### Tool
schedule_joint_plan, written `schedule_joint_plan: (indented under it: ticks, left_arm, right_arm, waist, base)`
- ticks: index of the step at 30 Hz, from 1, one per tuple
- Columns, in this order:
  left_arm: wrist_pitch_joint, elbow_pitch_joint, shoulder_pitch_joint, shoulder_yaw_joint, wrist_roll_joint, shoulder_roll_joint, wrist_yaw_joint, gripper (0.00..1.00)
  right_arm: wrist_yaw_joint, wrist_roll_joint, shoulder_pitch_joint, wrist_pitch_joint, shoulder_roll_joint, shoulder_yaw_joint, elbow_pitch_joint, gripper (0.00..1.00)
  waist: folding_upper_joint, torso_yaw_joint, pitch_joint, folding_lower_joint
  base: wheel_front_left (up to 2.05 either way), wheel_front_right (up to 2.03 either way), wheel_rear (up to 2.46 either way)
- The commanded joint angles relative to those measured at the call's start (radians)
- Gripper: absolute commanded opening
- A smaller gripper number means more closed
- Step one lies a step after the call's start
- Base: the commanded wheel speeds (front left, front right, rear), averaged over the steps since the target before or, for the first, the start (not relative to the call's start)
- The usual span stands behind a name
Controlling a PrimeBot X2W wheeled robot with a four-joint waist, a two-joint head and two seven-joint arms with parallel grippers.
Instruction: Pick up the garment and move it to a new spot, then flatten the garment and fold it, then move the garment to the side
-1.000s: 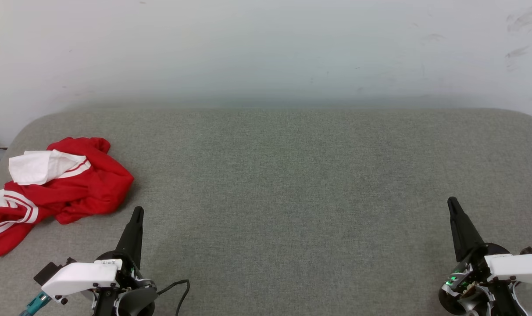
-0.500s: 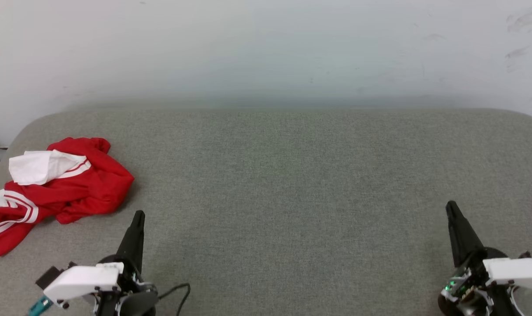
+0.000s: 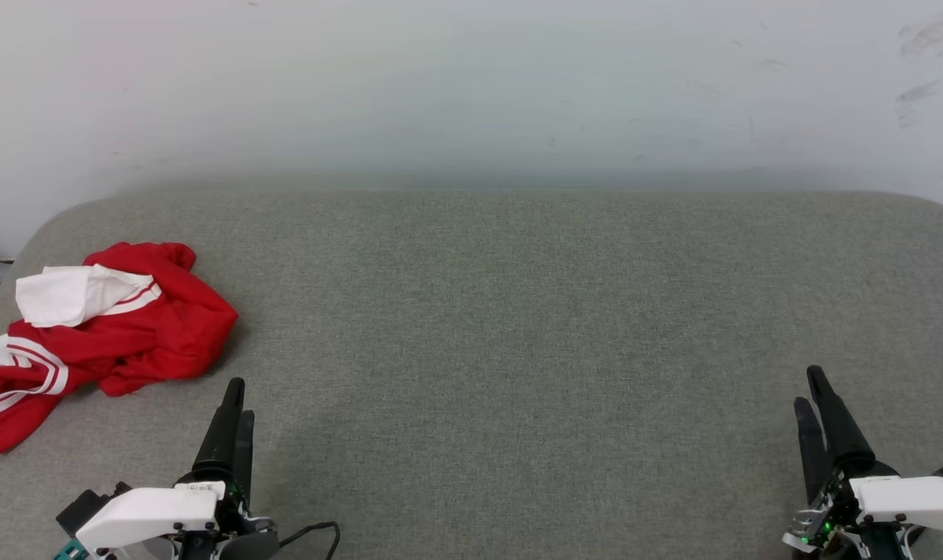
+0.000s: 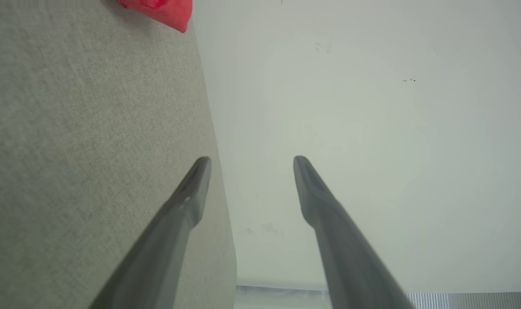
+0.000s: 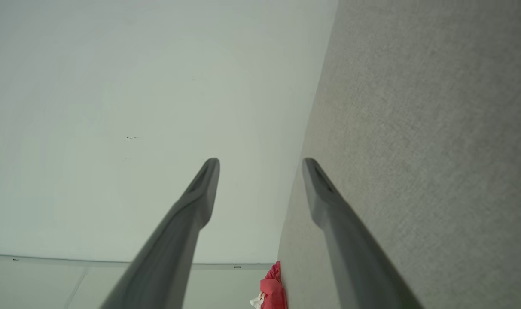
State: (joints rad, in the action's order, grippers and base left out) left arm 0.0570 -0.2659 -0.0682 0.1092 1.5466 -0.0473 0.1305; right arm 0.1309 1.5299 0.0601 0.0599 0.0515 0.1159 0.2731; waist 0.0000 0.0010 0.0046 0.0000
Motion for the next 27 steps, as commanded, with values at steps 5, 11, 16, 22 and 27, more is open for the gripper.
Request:
schedule_joint_plan:
  ticks: [5,11,16,22,27]
  left_arm:
    - [-0.029,0.041,-0.019,0.018,-0.127,-0.002,-0.007,1.00]
    - [-0.055,0.091,-0.017,0.007,-0.256,-0.002,-0.044,1.00]
    - [-0.075,0.126,-0.011,-0.012,-0.370,-0.002,-0.081,1.00]
    - [-0.098,0.159,-0.007,-0.042,-0.509,-0.002,-0.131,1.00]
    - [-0.116,0.176,-0.004,-0.062,-0.613,-0.003,-0.164,1.00]
  right_arm:
    - [0.000,-0.121,0.009,-0.031,0.000,0.014,-0.051,1.00]
    - [0.000,-0.235,0.006,-0.057,0.000,0.025,-0.094,1.00]
    - [0.000,-0.348,0.002,-0.077,0.000,0.027,-0.136,1.00]
    - [0.000,-0.485,-0.003,-0.100,0.000,0.023,-0.187,1.00]
    - [0.000,-0.596,-0.010,-0.118,0.000,0.011,-0.218,1.00]
  waist:
    - [0.0000,0.001,0.001,0.0000]
    - [0.0000,0.001,0.003,0.0000]
    - [0.0000,0.002,0.005,0.0000]
    - [0.0000,0.003,0.007,0.0000]
    - [0.0000,0.004,0.009,0.0000]
  base:
    - [0.00,0.00,0.00]
    - [0.00,0.00,0.00]
    - [0.00,0.00,0.00]
    - [0.00,0.00,0.00]
    - [0.00,0.00,0.00]
